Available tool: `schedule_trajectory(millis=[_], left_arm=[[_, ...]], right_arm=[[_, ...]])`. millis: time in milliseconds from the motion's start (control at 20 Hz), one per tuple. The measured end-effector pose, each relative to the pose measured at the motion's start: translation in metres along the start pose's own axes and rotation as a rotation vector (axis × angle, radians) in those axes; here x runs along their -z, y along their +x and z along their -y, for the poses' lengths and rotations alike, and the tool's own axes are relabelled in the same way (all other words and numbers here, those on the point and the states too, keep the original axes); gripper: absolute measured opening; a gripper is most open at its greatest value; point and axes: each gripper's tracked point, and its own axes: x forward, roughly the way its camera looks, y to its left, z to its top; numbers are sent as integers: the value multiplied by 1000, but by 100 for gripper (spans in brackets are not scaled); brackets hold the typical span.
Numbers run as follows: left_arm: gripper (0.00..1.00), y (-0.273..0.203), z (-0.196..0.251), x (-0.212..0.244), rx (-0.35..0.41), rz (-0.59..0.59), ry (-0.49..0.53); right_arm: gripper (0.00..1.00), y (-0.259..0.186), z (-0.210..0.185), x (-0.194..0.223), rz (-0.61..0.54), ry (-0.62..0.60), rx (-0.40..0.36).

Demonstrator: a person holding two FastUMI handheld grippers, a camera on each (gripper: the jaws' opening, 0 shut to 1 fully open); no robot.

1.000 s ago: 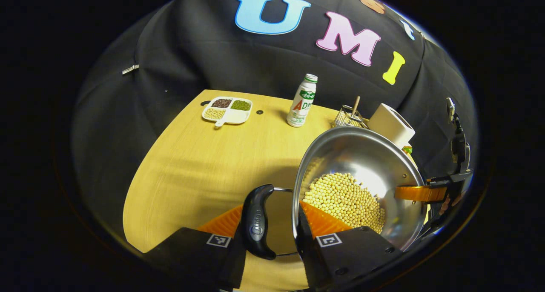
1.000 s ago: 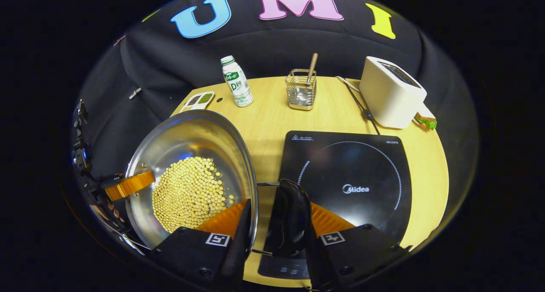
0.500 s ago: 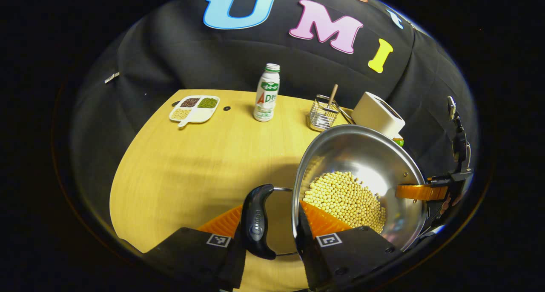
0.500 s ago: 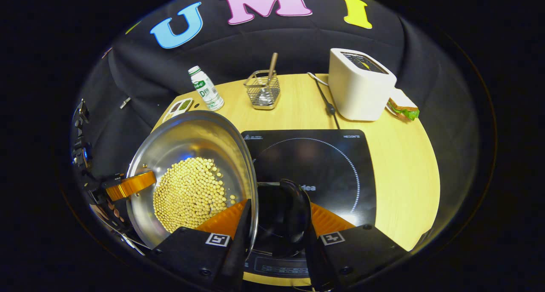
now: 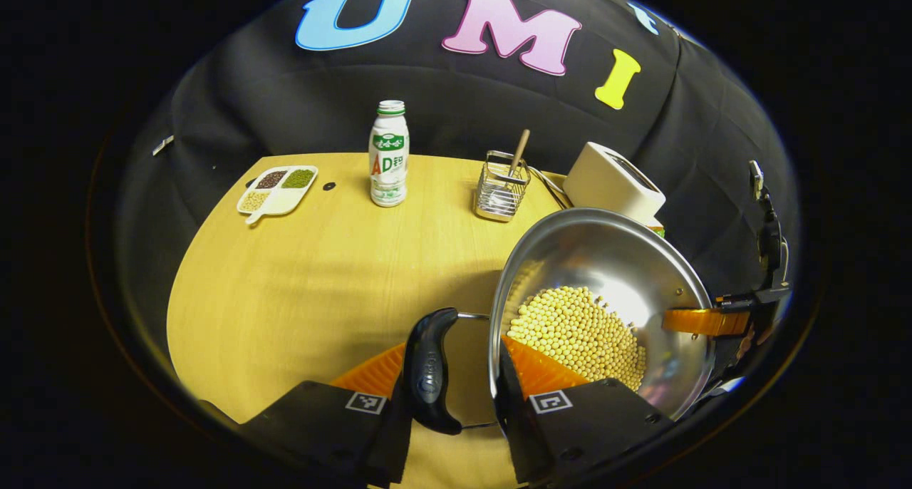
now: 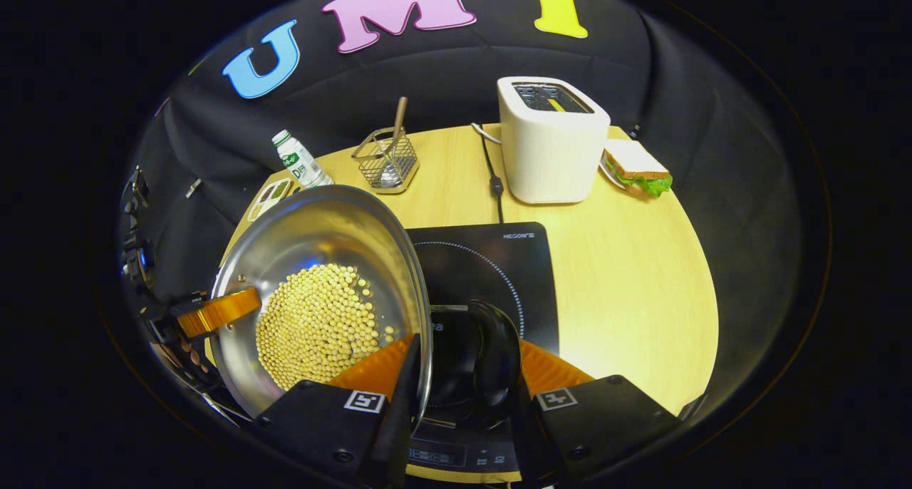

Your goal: First push the handle of the pot to place it horizontally, then grasp the pot with both hands and set it on the induction cooktop.

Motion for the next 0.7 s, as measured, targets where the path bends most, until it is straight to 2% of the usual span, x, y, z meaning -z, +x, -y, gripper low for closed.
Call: schedule_trajectory(millis=[700], left_arm=[[58,41,45,0,5,-30,1]], right_arm=[[61,20,57,-8,-36,26,9]])
